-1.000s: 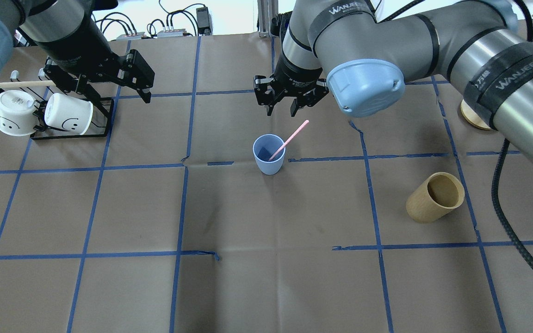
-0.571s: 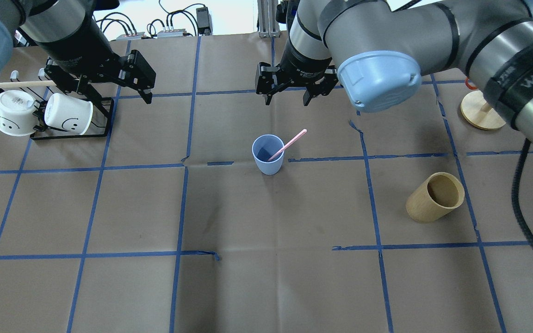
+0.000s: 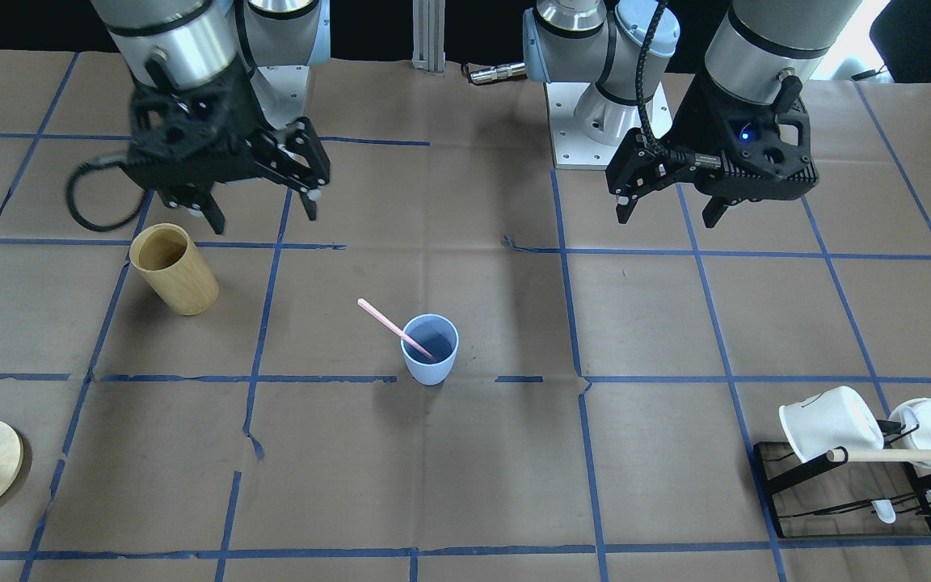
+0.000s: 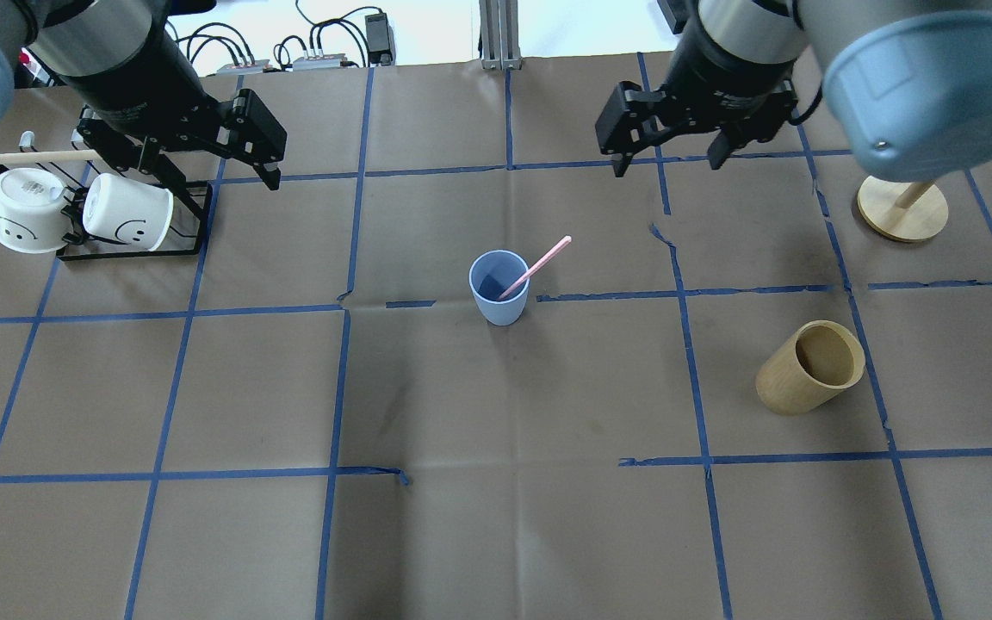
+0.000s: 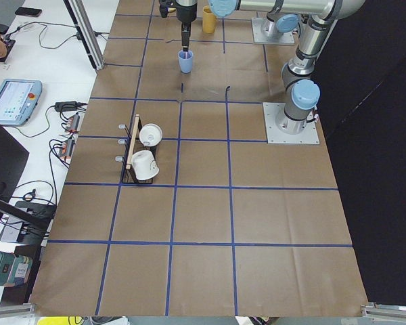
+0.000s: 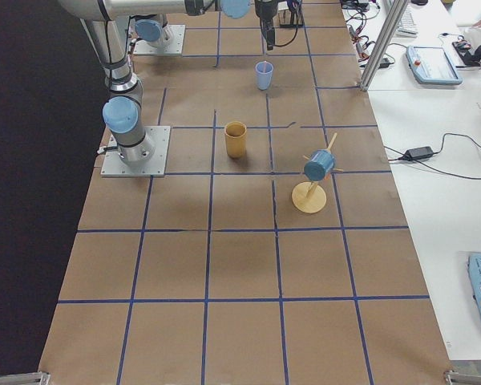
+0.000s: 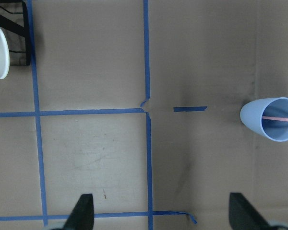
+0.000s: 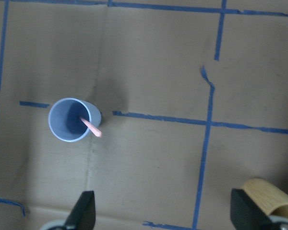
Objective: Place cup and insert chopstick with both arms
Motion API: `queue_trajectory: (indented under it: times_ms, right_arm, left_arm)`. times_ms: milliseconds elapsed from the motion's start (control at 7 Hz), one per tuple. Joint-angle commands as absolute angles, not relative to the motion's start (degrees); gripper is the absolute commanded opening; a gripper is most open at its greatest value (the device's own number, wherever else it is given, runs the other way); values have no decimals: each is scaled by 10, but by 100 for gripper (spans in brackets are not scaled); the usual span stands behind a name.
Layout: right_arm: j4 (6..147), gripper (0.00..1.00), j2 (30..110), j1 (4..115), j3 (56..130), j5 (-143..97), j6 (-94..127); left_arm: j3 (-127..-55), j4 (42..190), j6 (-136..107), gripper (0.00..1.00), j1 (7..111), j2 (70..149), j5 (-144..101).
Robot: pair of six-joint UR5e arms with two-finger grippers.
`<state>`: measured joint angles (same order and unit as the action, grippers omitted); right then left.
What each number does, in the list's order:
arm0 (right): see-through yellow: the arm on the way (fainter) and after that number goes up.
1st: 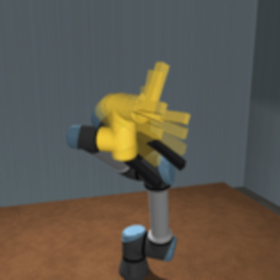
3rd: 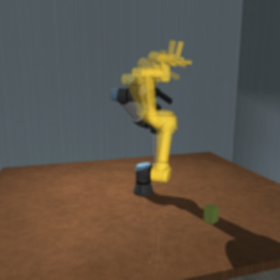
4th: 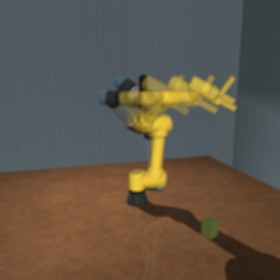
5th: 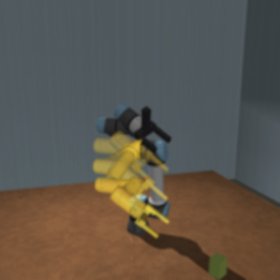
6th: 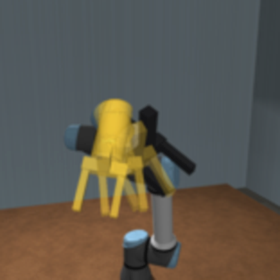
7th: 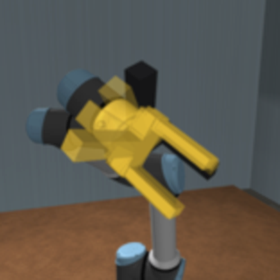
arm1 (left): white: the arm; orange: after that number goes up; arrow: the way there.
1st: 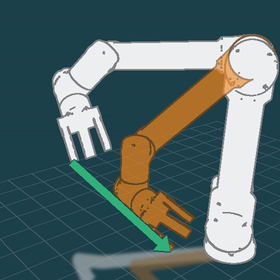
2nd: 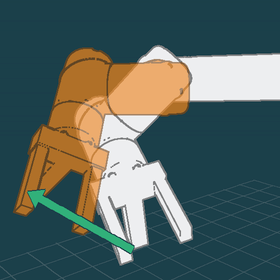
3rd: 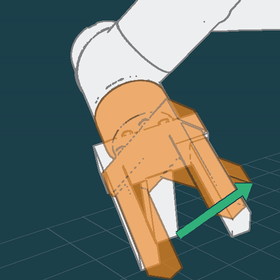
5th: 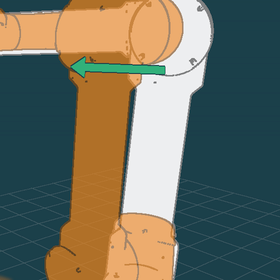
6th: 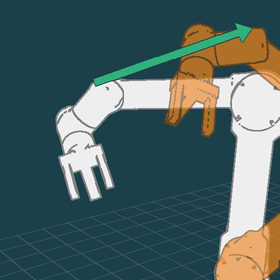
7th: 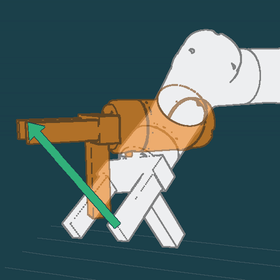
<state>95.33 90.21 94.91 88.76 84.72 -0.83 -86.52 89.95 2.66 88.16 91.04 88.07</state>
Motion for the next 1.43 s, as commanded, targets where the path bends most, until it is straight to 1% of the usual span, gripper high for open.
queue_trajectory:
  times_ms: [0,143,571,857,1286]
  right_arm:
    - [877,99,933,930,891,900,-24]
    - [848,99,933,929,890,903,-18]
    - [826,99,933,927,890,897,-10]
    - [823,99,932,933,889,898,40]
    - [805,99,938,937,892,900,54]
  left_arm:
    - [-865,895,25,100,882,911,880]
    - [-865,895,24,100,882,915,880]
    - [-866,896,25,100,882,908,881]
    - [-859,895,12,100,887,927,878]
    - [-860,898,-7,100,886,915,861]
